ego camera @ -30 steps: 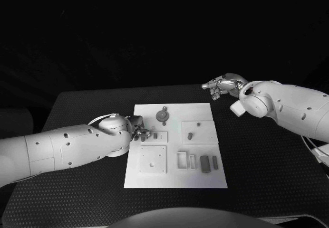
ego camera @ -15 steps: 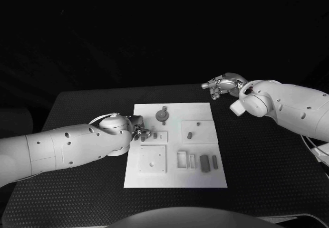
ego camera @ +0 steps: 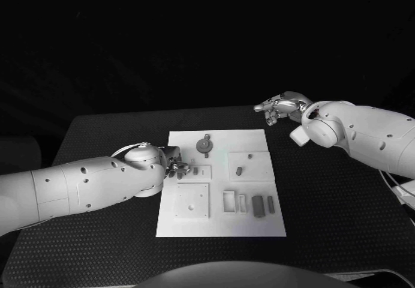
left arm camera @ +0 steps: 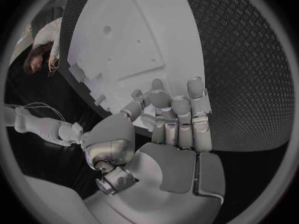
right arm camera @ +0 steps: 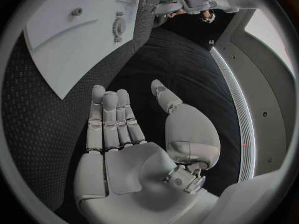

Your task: Assemble the parts on the task board

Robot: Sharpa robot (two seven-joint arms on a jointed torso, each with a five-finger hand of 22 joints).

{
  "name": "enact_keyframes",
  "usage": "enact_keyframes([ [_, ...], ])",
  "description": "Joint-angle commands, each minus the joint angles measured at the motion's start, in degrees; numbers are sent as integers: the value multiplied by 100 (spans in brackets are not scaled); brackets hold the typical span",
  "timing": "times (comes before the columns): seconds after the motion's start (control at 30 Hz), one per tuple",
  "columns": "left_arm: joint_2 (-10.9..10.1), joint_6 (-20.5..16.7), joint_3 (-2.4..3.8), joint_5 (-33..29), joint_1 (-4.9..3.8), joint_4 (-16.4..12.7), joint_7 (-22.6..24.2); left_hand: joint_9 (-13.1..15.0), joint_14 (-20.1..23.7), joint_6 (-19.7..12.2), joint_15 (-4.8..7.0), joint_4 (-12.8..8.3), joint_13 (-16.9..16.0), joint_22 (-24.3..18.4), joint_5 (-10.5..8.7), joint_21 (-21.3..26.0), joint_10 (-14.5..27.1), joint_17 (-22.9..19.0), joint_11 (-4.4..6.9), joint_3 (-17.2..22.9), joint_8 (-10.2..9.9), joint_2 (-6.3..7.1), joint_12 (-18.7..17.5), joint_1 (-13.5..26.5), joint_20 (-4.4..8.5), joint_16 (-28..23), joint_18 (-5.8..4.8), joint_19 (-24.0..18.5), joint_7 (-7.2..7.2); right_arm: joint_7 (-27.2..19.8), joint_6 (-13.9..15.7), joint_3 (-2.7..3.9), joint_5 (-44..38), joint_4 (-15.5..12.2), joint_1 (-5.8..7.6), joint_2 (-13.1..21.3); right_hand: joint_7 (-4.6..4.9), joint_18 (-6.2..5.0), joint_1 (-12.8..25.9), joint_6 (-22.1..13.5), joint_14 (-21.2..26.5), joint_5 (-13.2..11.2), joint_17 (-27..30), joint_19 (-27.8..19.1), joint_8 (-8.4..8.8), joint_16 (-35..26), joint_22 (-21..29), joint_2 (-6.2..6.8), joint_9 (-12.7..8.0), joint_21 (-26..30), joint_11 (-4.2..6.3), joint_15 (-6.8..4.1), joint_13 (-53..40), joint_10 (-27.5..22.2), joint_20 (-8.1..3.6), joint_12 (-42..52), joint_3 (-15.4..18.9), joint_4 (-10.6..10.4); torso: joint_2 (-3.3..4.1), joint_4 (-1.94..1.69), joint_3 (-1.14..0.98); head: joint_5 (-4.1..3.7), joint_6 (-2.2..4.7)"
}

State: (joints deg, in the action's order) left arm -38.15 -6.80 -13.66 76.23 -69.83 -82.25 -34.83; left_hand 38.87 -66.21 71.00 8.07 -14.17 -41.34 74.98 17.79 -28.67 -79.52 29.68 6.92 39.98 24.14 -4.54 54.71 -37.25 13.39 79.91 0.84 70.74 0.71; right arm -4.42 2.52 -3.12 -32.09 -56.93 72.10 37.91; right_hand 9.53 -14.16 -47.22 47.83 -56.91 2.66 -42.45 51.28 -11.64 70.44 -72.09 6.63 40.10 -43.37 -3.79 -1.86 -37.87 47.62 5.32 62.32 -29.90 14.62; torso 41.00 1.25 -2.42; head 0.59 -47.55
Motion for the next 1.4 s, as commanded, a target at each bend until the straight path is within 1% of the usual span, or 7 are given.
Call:
enact_keyframes([
  [0.03,-10,140,-10,-34,9,7,-61,10,-6,3,-7,-257,-6,131,31,-24,-3,10,43,397,27,-305,30,-250,10,22,62,-2,38,-35,-90,1,7,-6,-2,-1,40,-84,36,5,-2,20,6,3,-27,-26,-6,-31,2,34,5,-33,10,32,35,20,24,-22,3,-2,7,-4,5],
  [0.23,3,73,-10,-138,9,-1,-44,16,-10,-2,-2,-251,-6,125,-107,-41,3,8,43,392,30,-278,40,-189,13,17,63,4,37,-33,-88,1,7,-5,-3,-5,40,-84,36,5,-2,20,6,3,-28,-26,-6,-31,2,35,5,-33,12,32,35,22,24,-22,5,0,6,-10,13],
  [0.33,4,18,-9,-158,9,6,-25,13,-6,-29,10,-211,13,110,-487,-30,15,-14,28,375,18,-182,24,-156,17,-19,63,1,27,-33,-88,1,7,-4,-4,-5,40,-84,36,5,-2,20,6,3,-28,-26,-7,-30,2,35,5,-33,14,31,35,22,24,-21,5,3,5,-7,20],
  [0.77,1,-121,-9,-126,9,50,-9,9,-27,-45,38,219,67,99,-1459,41,5,-56,23,268,-3,318,-17,-63,41,-70,47,30,19,-29,-81,0,7,-11,-4,7,40,-84,36,3,-1,20,6,2,-27,-28,-7,-28,1,37,5,-33,19,30,36,25,25,-21,2,4,-4,-13,19],
  [1.07,4,-182,-9,-110,8,71,6,20,-29,-47,46,380,71,102,-1486,56,6,-58,25,195,1,525,-17,-21,49,-68,43,39,20,-21,-101,0,7,-13,-5,13,41,-84,37,2,0,20,6,1,-26,-29,-8,-25,1,39,5,-33,23,29,36,27,26,-21,4,3,-1,-17,18],
  [1.23,2,-226,-9,-106,8,85,17,41,-24,-58,48,528,65,103,-1504,60,8,-55,23,97,12,719,-14,81,52,-60,42,48,17,-20,-106,0,7,-13,-5,14,41,-84,36,1,1,20,7,1,-26,-30,-8,-25,1,40,5,-33,26,28,36,27,26,-21,2,1,3,-25,24],
  [1.4,1,-251,-9,-103,8,94,26,75,-12,-82,57,487,51,111,-1502,61,17,-48,25,-184,29,691,-5,155,59,-47,45,35,19,-19,-108,0,7,-12,-7,13,41,-84,37,0,2,20,7,0,-26,-31,-8,-25,0,41,4,-33,28,27,36,28,26,-22,2,-1,2,-30,18],
])
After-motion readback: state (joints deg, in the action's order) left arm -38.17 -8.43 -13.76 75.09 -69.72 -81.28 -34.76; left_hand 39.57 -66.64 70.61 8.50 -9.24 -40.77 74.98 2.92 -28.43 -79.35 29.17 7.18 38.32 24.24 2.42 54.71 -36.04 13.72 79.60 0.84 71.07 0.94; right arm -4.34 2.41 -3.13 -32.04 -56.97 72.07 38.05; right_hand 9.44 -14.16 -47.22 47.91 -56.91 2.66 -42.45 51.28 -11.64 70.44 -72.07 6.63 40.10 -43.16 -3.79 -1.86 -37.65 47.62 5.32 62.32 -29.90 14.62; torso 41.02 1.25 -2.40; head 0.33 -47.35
